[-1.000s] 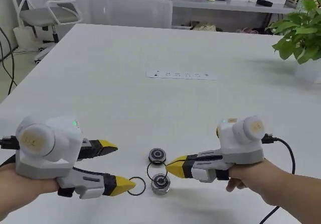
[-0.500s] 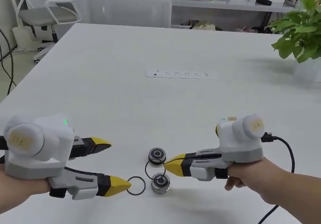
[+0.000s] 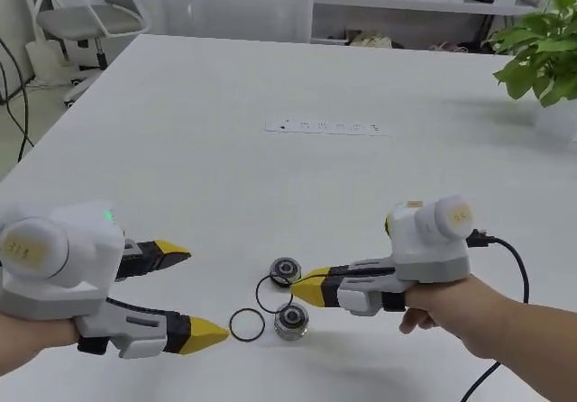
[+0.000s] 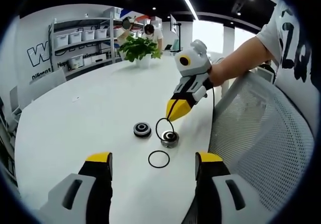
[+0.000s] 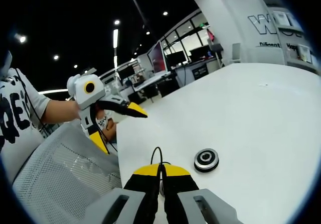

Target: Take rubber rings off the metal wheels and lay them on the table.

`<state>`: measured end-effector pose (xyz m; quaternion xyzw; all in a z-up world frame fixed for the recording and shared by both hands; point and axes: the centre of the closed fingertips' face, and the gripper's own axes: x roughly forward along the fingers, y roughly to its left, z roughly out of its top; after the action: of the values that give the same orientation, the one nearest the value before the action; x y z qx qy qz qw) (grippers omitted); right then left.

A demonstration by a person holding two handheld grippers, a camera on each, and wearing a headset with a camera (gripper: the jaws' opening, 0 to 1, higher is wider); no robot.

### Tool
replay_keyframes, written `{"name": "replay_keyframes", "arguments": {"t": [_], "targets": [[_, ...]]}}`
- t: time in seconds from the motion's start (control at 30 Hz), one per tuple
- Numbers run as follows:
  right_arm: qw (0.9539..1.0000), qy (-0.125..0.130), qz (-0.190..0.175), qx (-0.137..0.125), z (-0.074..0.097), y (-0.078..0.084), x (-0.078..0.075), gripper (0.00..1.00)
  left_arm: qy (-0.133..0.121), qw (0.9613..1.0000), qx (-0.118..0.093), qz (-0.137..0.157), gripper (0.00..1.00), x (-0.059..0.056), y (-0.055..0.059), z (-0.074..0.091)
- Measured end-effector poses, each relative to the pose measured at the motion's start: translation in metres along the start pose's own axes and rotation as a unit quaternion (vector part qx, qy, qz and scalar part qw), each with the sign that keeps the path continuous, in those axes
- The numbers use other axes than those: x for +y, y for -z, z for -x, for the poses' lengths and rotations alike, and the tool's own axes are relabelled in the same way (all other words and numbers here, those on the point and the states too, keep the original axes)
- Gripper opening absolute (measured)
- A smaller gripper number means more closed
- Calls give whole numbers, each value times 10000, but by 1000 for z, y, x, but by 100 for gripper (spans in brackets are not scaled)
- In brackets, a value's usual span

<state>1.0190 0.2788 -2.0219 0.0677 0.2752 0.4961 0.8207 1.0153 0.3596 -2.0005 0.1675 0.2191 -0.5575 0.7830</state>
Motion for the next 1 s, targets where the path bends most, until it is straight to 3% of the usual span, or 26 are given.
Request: {"name": "replay_keyframes", "arguments": {"t": [1.0], "targets": [[9995,-93,-58,286,-25,11,6,0,-114,9998,150,-13,67,4,13,9]]}}
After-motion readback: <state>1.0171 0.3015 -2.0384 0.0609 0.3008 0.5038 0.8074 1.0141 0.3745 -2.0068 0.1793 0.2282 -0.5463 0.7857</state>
